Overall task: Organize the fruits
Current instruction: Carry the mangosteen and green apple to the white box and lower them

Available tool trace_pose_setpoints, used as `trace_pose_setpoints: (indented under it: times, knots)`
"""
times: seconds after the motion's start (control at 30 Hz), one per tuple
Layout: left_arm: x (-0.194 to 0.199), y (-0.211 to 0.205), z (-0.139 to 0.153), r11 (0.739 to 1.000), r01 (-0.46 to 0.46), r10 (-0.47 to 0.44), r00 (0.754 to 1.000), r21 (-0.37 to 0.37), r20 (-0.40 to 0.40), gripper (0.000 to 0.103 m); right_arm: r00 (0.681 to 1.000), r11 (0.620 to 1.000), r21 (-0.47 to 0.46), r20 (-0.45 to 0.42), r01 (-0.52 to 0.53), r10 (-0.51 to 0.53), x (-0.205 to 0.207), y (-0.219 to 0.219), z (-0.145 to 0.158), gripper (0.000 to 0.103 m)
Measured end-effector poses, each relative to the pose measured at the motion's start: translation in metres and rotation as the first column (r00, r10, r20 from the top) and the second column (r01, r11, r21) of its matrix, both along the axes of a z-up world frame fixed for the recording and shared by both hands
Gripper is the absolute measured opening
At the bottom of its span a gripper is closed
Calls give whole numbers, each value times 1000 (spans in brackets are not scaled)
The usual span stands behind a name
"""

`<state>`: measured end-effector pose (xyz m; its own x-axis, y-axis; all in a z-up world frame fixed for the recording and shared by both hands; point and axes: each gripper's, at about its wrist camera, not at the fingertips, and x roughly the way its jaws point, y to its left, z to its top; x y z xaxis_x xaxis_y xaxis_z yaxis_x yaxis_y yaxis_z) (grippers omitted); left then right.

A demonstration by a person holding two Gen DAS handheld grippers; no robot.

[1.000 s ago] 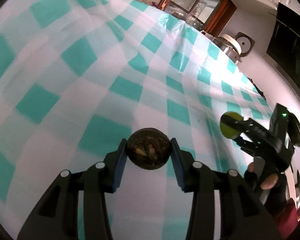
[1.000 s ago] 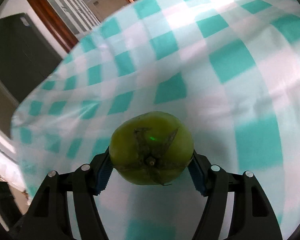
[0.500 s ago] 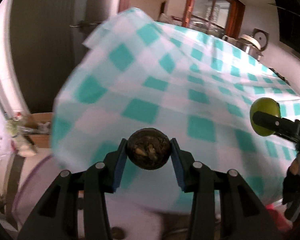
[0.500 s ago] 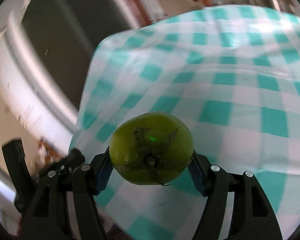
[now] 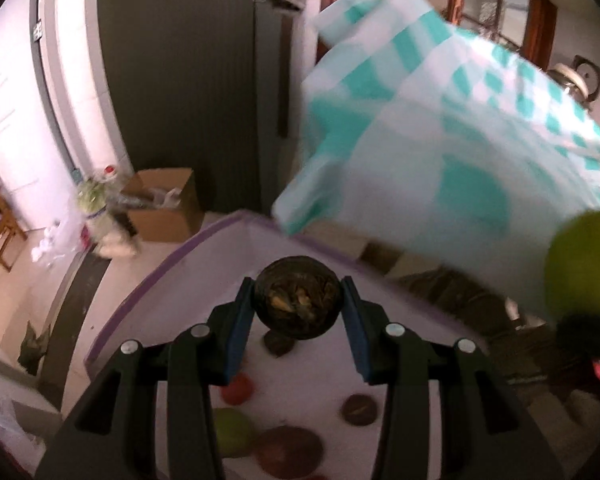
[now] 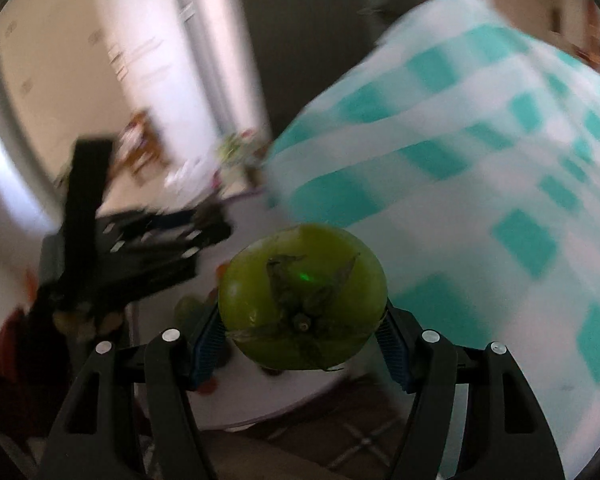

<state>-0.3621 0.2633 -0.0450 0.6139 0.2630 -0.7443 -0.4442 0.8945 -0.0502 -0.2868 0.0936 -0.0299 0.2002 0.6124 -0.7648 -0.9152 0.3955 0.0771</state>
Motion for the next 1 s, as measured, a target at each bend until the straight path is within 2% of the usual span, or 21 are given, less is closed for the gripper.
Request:
trace_pose_setpoints:
  times: [0.17, 0.43, 0.5, 0.77, 1.0]
  knots:
    - [3, 24, -38, 1000, -8, 7, 993, -11, -120, 43, 989, 974, -178, 19, -140, 146, -26, 46, -44, 66]
    - [23, 62, -96, 997, -39, 18, 961, -68, -275, 43, 969, 887, -410, 23, -214, 244, -34, 101, -126, 66]
    - [25, 71, -107, 992, -41, 3, 954, -122, -301, 43, 962, 861, -458, 38, -222, 269, -36, 111, -141, 66]
    - [32, 77, -122, 989, -21, -34, 933, -148, -360, 43, 970, 816, -550, 45, -177, 240, -26, 130, -174, 66]
    - [41, 74, -137, 989, 5, -66, 909, -147, -412, 44, 979, 817, -556, 30, -153, 204, -17, 131, -176, 66]
